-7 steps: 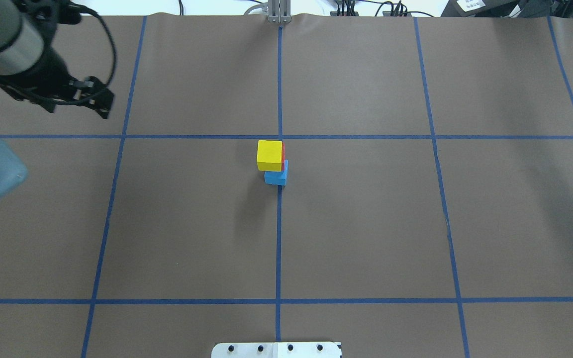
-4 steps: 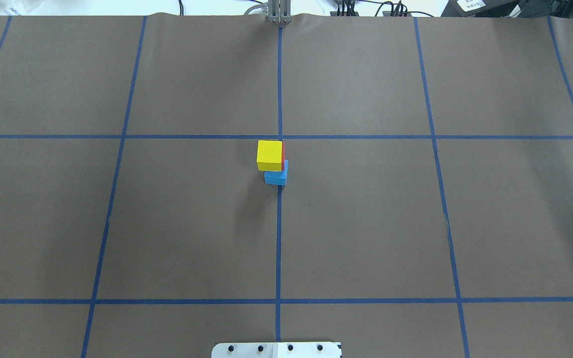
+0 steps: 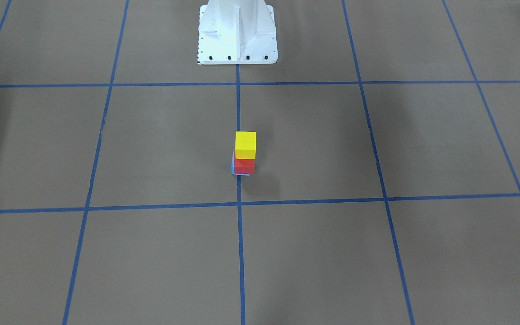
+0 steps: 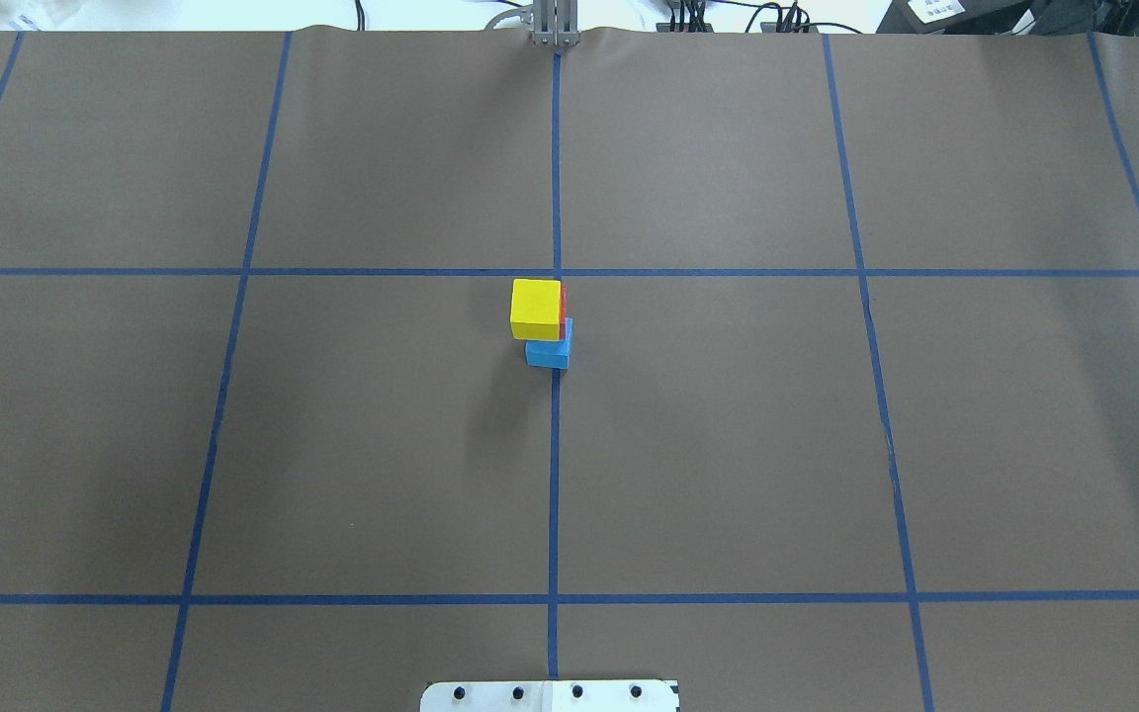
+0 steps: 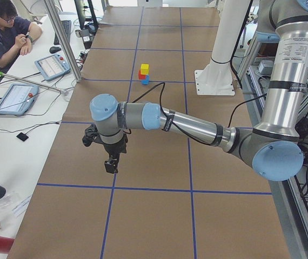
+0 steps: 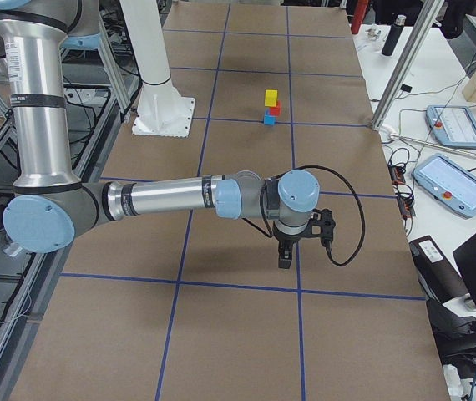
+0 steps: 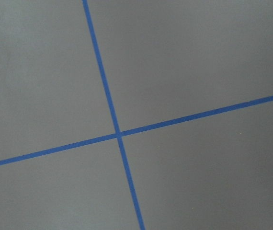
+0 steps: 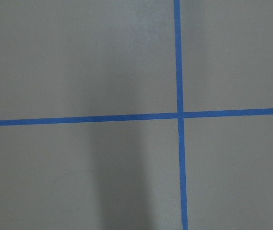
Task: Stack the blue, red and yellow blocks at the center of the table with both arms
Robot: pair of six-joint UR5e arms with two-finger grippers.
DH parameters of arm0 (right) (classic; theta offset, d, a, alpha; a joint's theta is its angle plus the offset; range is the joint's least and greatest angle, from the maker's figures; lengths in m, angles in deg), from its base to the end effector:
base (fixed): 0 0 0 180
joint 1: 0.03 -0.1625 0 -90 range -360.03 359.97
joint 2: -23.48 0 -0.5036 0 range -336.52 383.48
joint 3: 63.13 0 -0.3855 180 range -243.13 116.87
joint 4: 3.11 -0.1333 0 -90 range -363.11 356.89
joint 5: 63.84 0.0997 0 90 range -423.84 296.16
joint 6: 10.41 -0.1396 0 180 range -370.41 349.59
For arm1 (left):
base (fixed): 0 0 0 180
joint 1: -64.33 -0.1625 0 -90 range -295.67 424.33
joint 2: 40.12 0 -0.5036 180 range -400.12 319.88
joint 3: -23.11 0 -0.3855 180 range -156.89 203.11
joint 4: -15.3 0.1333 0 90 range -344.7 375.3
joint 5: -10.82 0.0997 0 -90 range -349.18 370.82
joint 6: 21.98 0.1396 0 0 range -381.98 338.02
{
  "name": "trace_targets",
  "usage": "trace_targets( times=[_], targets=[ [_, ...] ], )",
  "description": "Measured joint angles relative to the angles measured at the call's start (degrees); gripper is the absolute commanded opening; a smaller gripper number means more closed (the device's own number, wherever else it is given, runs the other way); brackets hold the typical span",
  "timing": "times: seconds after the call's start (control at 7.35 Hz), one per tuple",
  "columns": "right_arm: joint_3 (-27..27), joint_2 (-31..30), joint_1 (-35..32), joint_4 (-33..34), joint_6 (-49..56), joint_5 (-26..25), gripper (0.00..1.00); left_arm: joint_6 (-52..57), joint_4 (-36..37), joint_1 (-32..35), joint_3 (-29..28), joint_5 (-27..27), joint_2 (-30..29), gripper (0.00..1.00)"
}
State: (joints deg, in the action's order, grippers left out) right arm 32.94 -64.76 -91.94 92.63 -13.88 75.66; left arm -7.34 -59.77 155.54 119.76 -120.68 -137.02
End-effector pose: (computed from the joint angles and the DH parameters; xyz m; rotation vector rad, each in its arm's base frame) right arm 0.0438 -0.4991 0.7003 0.0224 -0.8644 0.0722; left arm -0.0520 -0.5314 0.6791 0.0772 0.7220 0.2153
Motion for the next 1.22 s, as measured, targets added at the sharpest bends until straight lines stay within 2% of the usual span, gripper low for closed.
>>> trace_targets(
  times=[0.27, 0.68, 1.22],
  targets=[
    [0.2, -0.9, -0.8, 0.1, 0.4, -0.2, 1.0, 0.3, -4.9, 0.2, -3.5, 0.0, 2.0, 1.0],
    [0.2, -1.1, -1.6, 0.2, 0.5, 0.0, 1.0, -0.7, -11.8, 0.2, -5.2, -0.1, 5.8, 1.0],
    [0.3, -1.9, -2.7, 0.2, 0.5, -0.4, 1.0, -5.3, -12.9, 0.1, -4.2, -0.1, 5.5, 1.0]
  ],
)
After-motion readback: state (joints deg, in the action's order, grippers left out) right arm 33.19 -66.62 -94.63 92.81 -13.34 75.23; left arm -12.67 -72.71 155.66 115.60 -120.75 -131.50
